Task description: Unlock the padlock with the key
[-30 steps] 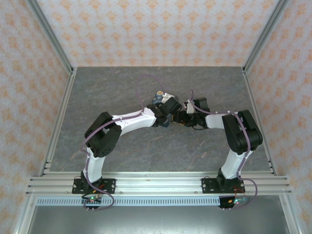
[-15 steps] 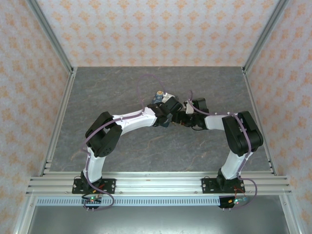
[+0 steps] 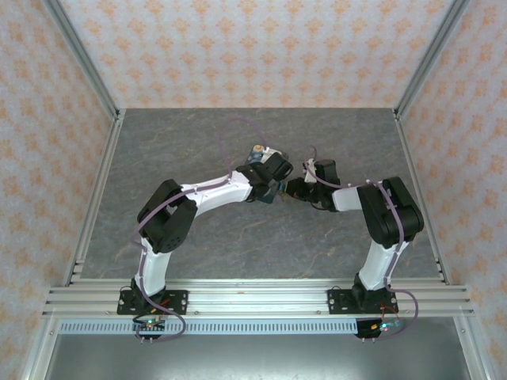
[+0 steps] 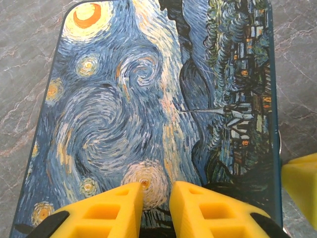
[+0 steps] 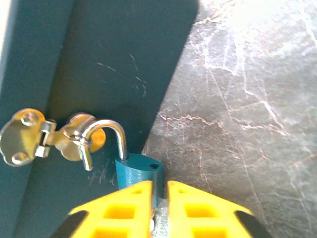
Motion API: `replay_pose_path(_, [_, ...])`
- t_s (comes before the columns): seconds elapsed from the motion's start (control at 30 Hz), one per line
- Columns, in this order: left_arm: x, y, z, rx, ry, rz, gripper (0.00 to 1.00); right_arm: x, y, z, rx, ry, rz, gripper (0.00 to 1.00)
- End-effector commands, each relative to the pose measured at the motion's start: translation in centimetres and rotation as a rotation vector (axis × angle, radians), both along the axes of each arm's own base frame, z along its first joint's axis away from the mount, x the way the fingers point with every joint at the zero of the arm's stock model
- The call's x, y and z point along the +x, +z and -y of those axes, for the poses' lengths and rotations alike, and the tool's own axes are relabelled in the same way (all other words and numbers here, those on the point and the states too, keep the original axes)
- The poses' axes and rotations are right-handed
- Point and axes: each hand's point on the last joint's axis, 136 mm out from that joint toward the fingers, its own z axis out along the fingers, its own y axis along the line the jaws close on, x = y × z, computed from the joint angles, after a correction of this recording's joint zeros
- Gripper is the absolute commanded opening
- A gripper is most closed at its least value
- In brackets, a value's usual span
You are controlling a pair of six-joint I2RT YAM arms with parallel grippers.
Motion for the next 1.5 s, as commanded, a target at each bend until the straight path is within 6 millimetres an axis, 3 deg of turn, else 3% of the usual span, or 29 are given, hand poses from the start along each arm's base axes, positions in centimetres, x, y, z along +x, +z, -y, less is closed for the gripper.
replay_pose_path(0.0, [-12.2,-14.5,-11.5,0.411,-0.020,-0.648,0.24,0.9,1.3,0.4,0.023,-0.044,0.054,0.31])
replay_pose_path(0.03, [-12.2,-14.5,-11.5,0.410,-0.022,-0.648,0.24,1.0,1.4,0.4,0.026,-0.045,0.058,0.41])
replay_pose_path(0.1, [-12.2,-14.5,-11.5,0.410,-0.020,-0.648,0.24,1.1,1.2,0.4,0.017,-0.045,0.055,0.47])
replay_pose_path(0.37, [-12.2,-14.6,-11.6,0.409,-0.023,-0.648,0.24,2.2,-0.4,0.0,0.028,-0.023,0.035,0.49])
replay_pose_path(0.57, [-12.3,-14.7,-11.6,0.411,-0.021,-0.652,0.24,2.4,-1.1,-1.3,0.071,0.044,0.027,0.49])
replay_pose_path(0.8, [-12.2,-14.9,-11.5,0.409,-0.020,-0.654,0.24,1.0,-0.8,-2.3,0.099,0.108,0.014,0.44])
replay_pose_path(1.07, [-11.9,-14.9,-11.4,0.410,-0.021,-0.649,0.23,-0.7,-0.7,-2.1,0.117,0.124,0.005,0.25])
replay_pose_path(1.2, [-11.8,-14.8,-11.3,0.407,-0.021,-0.647,0.23,-0.7,-0.8,-2.2,0.123,0.119,0.000,0.27])
replay_pose_path(1.3, [-11.8,-14.9,-11.3,0.411,-0.022,-0.648,0.23,-0.5,-0.9,-2.0,0.111,0.107,-0.002,0.36])
replay_pose_path(1.47, [-11.8,-14.9,-11.3,0.410,-0.024,-0.647,0.23,-0.4,-1.2,-2.2,0.111,0.113,-0.024,0.36])
